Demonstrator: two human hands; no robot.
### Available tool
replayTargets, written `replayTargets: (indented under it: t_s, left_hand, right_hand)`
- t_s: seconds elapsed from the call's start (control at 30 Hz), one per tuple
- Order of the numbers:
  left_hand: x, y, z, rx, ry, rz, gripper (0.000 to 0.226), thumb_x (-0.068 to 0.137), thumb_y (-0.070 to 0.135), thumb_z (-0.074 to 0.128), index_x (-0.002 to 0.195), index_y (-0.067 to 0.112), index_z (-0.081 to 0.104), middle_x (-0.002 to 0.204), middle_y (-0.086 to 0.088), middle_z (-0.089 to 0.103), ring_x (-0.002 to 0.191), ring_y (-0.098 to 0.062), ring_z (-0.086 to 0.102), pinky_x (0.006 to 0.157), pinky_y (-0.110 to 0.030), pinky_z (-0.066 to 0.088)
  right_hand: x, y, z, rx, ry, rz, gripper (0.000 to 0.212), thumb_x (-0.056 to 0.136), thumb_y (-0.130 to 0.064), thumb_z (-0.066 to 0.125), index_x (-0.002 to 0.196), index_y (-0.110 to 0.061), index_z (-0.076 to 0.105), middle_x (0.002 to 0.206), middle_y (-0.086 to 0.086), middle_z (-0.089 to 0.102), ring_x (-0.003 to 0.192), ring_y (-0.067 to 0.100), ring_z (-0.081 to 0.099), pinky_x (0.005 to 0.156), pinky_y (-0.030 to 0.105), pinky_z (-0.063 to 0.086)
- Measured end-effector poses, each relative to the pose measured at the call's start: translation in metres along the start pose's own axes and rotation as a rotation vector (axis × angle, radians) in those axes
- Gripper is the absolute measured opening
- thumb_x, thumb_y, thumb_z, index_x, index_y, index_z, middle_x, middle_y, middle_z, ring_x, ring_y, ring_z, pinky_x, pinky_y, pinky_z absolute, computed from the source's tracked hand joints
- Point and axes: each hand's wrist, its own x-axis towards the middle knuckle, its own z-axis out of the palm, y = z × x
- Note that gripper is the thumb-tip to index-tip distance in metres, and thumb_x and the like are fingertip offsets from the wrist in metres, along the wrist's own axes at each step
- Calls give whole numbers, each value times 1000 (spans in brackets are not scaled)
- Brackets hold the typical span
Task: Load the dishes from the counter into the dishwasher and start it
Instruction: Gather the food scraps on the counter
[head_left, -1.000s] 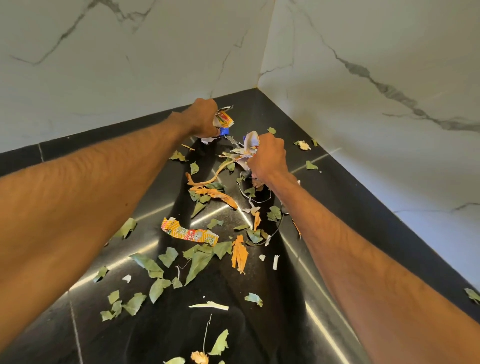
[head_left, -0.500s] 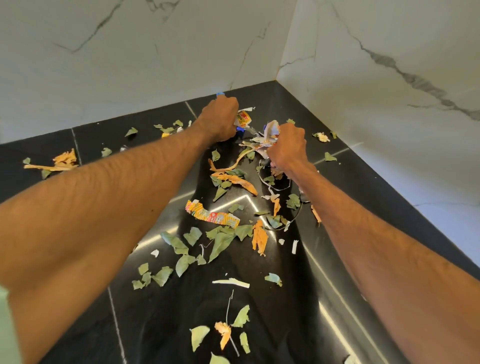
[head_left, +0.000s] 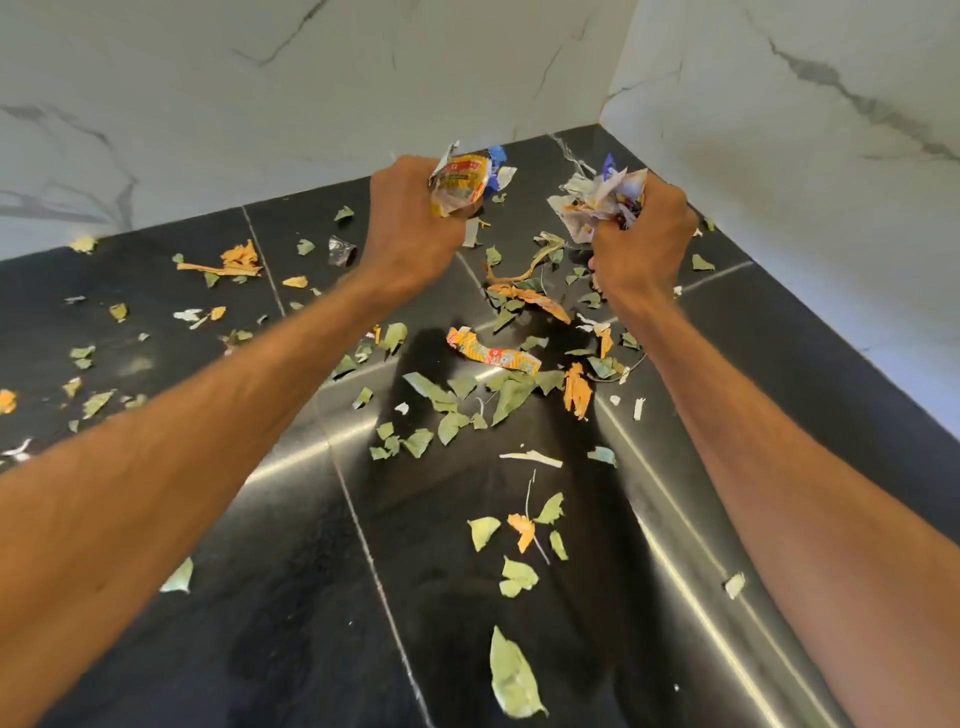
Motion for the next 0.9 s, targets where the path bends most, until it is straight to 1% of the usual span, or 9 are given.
replayTargets:
  t_s: [0.07, 0.13, 0.27, 0.33, 0.43, 0.53, 0.67, 0.83, 0.9]
  left_hand:
    - [-19, 6, -13, -32, -8, 3, 19, 87, 29, 77, 99, 14, 78, 82, 6, 68, 75, -6, 63, 60, -7, 41]
    - [-38, 10, -24, -43, -12, 4, 21, 87, 31, 76, 101, 15, 77, 88, 1, 72, 79, -10, 65, 67, -17, 47]
    - [-77, 19, -50, -91, -17, 4, 18, 88, 27, 76, 102, 15, 77, 88, 5, 70, 77, -8, 63, 62, -11, 42]
    - [-95, 23, -64, -106, -9, 5, 17, 88, 25, 76, 101, 14, 77, 86, 8, 67, 77, -7, 63, 64, -17, 47]
    - [-123, 23, -85, -126, 9, -23, 17, 88, 23, 76, 102, 14, 77, 91, 4, 72, 80, -10, 66, 72, -30, 56]
    - [-155, 23, -103, -137, 30, -37, 10, 89, 24, 74, 95, 16, 75, 86, -2, 72, 77, -18, 65, 70, -43, 55]
    - [-203, 27, -124, -137, 42, -34, 12, 91, 25, 72, 97, 15, 75, 86, 1, 71, 77, -15, 64, 69, -37, 54]
    - [-276, 39, -149, -215, 17, -133, 20, 89, 38, 73, 99, 20, 74, 88, 5, 72, 75, -12, 66, 67, -39, 56]
    - [-310, 46, -163, -242, -3, -197, 18, 86, 34, 75, 93, 18, 72, 83, 3, 71, 71, -16, 66, 63, -41, 55]
  right_hand:
    - [-15, -11, -8, -25, 25, -63, 17, 81, -12, 79, 97, -10, 75, 86, -13, 66, 78, 6, 66, 66, 19, 57]
    - [-31, -18, -15, -60, 43, -109, 12, 82, -11, 76, 93, -7, 74, 86, -6, 70, 79, 8, 66, 66, 16, 54]
    - [-70, -26, -26, -97, 84, -130, 5, 82, -5, 69, 87, -8, 69, 87, 3, 70, 79, 16, 65, 66, 29, 52]
    - [-92, -33, -35, -97, 108, -161, 6, 82, -5, 68, 87, -8, 67, 86, 5, 69, 76, 18, 60, 64, 33, 47]
    - [-126, -51, -53, -85, 126, -224, 10, 82, -3, 67, 92, -5, 69, 88, 7, 68, 75, 12, 54, 60, 18, 39]
    - [-159, -66, -71, -69, 142, -264, 20, 80, -2, 66, 99, -5, 71, 92, 7, 69, 78, 9, 55, 65, 4, 32]
    - [-207, -88, -86, -42, 140, -248, 24, 79, -3, 63, 101, -8, 72, 92, 2, 70, 80, 7, 58, 68, 12, 39]
    - [-288, -115, -123, -5, 139, -249, 26, 79, -2, 65, 105, -4, 71, 98, 9, 71, 85, 7, 57, 74, 1, 34]
    - [-325, -124, -138, 11, 127, -235, 28, 78, 0, 68, 106, -2, 70, 99, 10, 71, 87, 2, 53, 76, -1, 33]
